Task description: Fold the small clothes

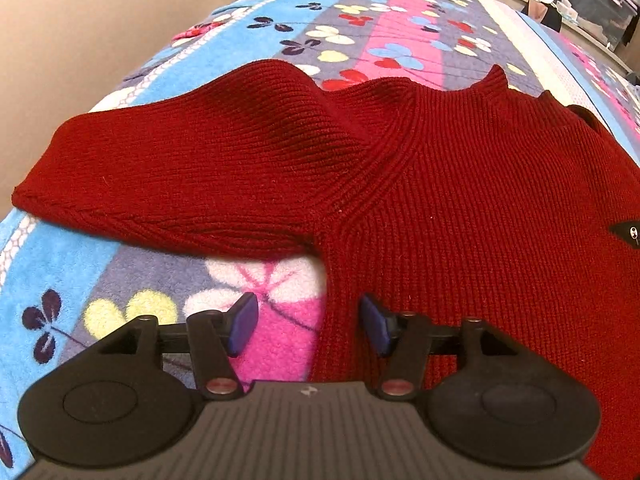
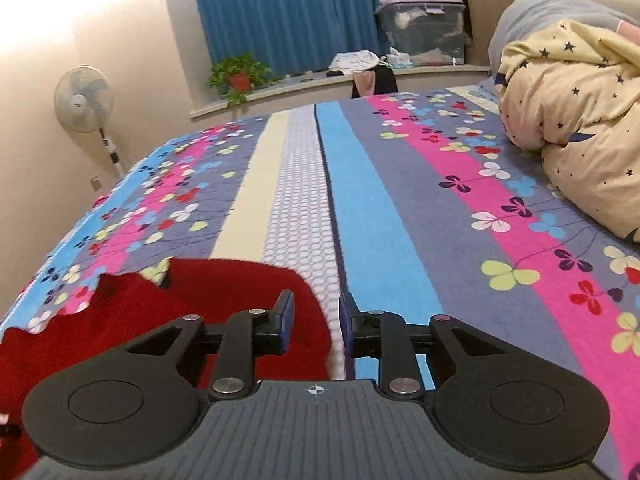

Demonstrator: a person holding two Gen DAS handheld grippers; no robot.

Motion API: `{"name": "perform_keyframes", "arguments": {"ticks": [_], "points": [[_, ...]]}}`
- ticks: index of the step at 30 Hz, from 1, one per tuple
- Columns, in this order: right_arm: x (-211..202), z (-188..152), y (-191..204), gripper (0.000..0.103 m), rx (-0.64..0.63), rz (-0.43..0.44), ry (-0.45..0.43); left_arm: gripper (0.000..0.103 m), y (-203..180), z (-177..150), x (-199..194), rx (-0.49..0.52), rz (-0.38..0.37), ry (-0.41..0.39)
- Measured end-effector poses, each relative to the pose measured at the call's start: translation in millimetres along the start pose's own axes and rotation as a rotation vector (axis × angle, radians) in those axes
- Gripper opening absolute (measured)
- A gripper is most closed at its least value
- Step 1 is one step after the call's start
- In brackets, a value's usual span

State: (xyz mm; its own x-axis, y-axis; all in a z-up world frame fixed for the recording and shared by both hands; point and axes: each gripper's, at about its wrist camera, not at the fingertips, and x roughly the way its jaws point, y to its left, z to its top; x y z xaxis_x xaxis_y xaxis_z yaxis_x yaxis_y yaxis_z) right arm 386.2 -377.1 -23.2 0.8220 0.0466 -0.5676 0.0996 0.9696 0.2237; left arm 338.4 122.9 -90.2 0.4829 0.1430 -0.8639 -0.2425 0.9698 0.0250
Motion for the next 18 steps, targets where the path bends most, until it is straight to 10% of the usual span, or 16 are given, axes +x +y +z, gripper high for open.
{"name": "perform_keyframes", "arguments": {"ticks": [6, 14, 16, 17, 18], "points": [[61, 15, -6, 0.061, 0.050, -0.045, 0.055, 0.064, -2, 2, 2, 0.010, 0.001, 0.007], [136, 20, 14, 0.066, 0.076, 0.067, 0.279, 0.064, -4, 4, 4, 0.013, -0.005, 0.014], [141, 19, 35, 0.058, -0.044, 0.057, 0.296, 0.064, -4, 4, 4, 0.014, -0.003, 0.015], [143, 18, 45, 0.022, -0.114, 0.038, 0.311, 0.064, -4, 4, 4, 0.012, -0.004, 0.016], [143, 17, 52, 0.007, -0.165, 0.016, 0.323, 0.064, -5, 4, 4, 0.012, -0.005, 0.017]]}}
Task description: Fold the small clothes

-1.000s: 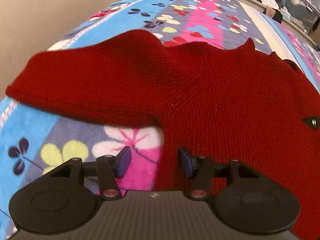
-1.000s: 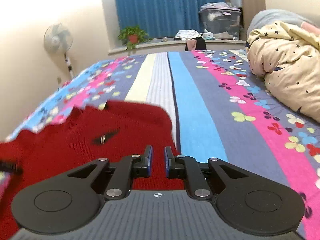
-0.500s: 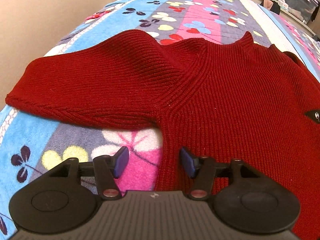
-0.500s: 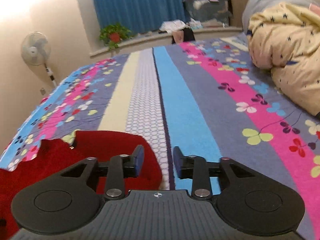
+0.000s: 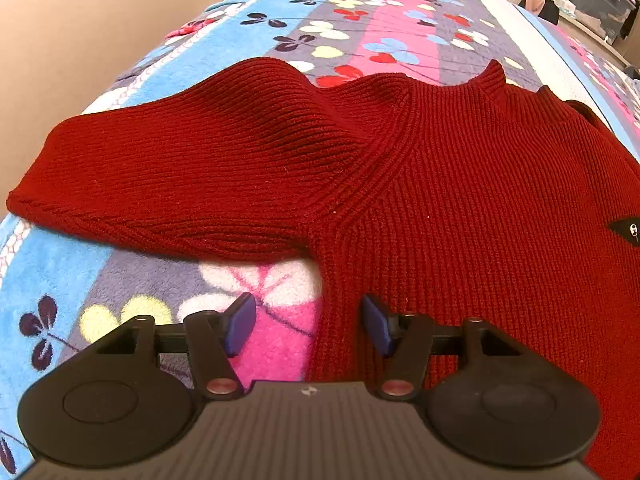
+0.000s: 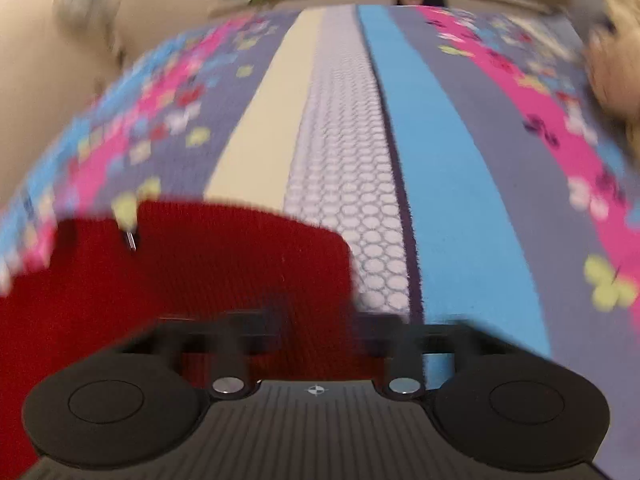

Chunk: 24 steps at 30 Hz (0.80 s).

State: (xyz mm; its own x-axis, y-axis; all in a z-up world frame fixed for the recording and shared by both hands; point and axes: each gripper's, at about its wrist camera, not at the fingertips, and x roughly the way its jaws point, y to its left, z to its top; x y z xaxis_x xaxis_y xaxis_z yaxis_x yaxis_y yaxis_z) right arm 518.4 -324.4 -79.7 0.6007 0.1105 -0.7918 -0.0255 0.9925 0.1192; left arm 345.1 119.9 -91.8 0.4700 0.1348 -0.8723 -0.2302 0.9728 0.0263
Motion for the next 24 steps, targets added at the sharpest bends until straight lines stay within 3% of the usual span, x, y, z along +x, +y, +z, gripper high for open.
{"name": "perform_keyframes", "arguments": {"ticks": [6, 10, 13, 17, 20, 24], "points": [[-71, -23, 19, 0.006, -0.052, 0.014, -0.247, 0.064, 4, 2, -1, -0.016, -0.014, 0.012], [-122, -89, 71, 0.007, -0.303, 0.114, -0.356, 0.064, 4, 3, -1, -0.018, -0.019, 0.011], [-124, -140, 111, 0.007, -0.499, 0.154, -0.304, 0.064, 4, 2, -1, -0.018, -0.022, 0.011], [-98, -170, 141, 0.008, -0.618, 0.190, -0.136, 0.064, 6, 2, -1, -0.033, -0.032, 0.018], [-91, -171, 164, 0.010, -0.685, 0.219, -0.075, 0.064, 7, 3, -2, -0.037, -0.035, 0.023], [-104, -131, 175, 0.031, -0.578, 0.236, -0.146, 0.064, 7, 4, -1, -0.040, -0.044, 0.028]]}}
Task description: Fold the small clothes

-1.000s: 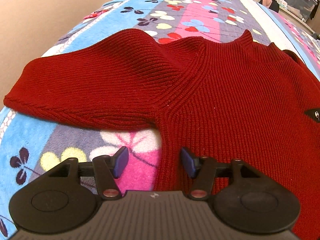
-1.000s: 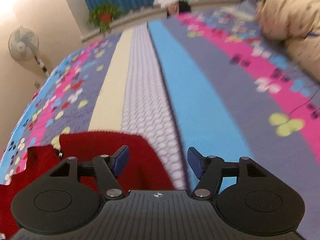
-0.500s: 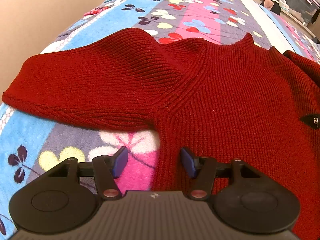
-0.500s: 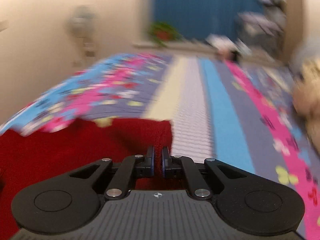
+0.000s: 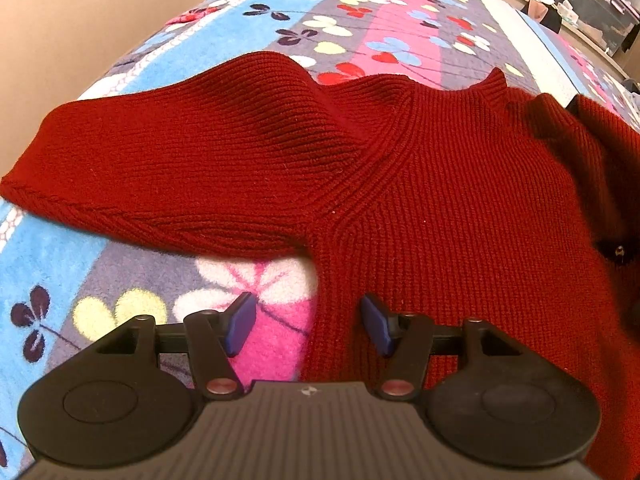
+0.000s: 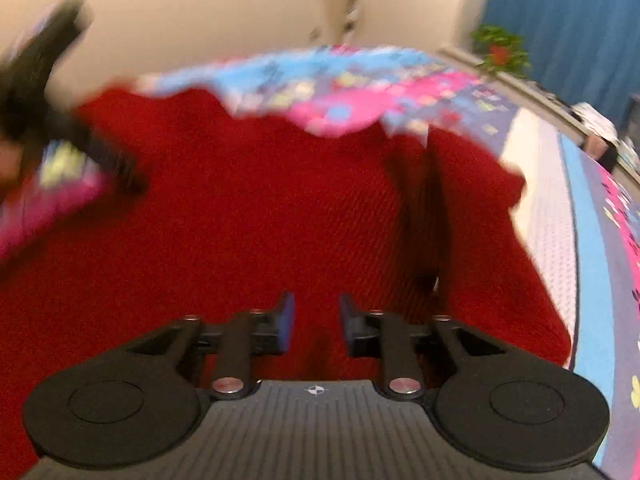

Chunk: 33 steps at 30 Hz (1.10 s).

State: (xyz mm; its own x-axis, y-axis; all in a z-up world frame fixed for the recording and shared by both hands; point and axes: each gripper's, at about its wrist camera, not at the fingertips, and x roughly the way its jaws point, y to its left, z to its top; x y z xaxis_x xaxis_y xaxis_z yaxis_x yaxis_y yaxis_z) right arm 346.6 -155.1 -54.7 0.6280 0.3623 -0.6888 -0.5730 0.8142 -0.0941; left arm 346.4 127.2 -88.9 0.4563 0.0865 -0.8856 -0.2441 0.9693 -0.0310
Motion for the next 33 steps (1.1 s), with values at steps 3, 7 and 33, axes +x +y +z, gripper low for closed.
{"name": "perform_keyframes", "arguments": {"ticks": [3, 7, 33], "points": [[-20, 30, -21, 0.036, 0.131, -0.030, -0.127, 0.064, 0, 0, 0, -0.001, -0.006, 0.003], [-40, 47, -69, 0.052, 0.302, -0.191, -0.252, 0.064, -2, -1, 0, 0.002, -0.008, 0.004], [114, -4, -294, 0.074, 0.925, 0.068, 0.188, 0.067, -9, -1, 4, 0.039, 0.010, -0.008]]}}
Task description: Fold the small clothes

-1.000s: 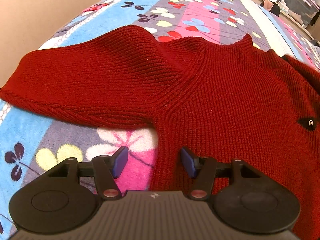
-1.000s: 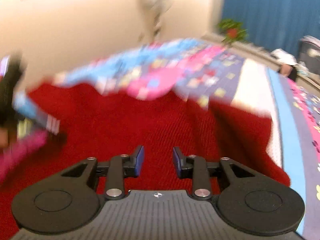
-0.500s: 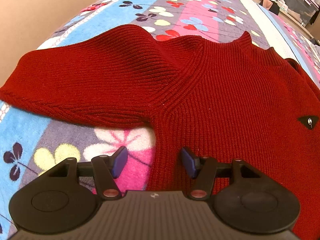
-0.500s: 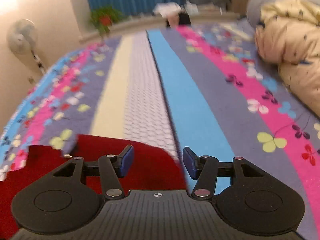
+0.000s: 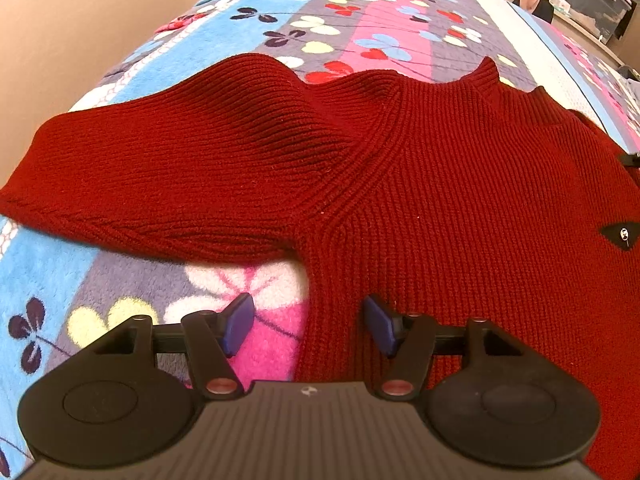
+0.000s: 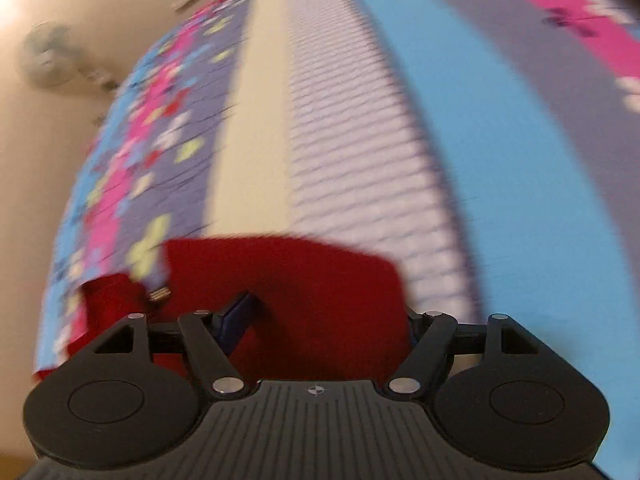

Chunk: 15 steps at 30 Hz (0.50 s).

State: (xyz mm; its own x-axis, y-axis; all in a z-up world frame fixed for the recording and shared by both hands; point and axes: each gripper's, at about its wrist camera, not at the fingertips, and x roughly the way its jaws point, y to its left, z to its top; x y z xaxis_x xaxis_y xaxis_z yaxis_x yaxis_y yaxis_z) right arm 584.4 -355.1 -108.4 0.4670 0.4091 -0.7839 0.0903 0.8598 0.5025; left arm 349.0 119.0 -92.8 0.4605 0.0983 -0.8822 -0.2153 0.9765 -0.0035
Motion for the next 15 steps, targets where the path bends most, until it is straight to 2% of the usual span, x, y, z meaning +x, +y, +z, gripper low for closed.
{"name": "perform_keyframes", "arguments": {"ticks": [2, 4, 5, 6, 8, 10, 12, 15], "points": [[-3, -4, 17, 0.070, -0.074, 0.078, 0.025, 0.067, 0, 0, 0, 0.002, 0.002, 0.000], [-19, -6, 31, 0.048, -0.146, 0.101, -0.009, 0.067, 0, 0, -1, -0.001, 0.000, 0.002], [-31, -7, 35, 0.026, -0.147, 0.114, -0.038, 0.067, 0, 0, -1, -0.004, -0.002, 0.003], [-49, -9, 39, 0.020, -0.133, 0.146, -0.094, 0.067, 1, 1, -1, -0.009, -0.006, 0.006], [-88, -30, 59, 0.016, -0.205, 0.191, -0.216, 0.067, 2, 2, -1, -0.016, -0.011, 0.010], [-124, -77, 98, 0.014, -0.426, 0.231, -0.291, 0.067, 2, 2, -2, -0.016, -0.010, 0.010], [-138, -135, 131, 0.014, -0.624, 0.274, -0.247, 0.067, 2, 2, -2, -0.016, -0.014, 0.011], [-119, -217, 158, 0.015, -0.837, 0.242, -0.042, 0.067, 2, 1, -4, -0.017, -0.023, 0.014]]}}
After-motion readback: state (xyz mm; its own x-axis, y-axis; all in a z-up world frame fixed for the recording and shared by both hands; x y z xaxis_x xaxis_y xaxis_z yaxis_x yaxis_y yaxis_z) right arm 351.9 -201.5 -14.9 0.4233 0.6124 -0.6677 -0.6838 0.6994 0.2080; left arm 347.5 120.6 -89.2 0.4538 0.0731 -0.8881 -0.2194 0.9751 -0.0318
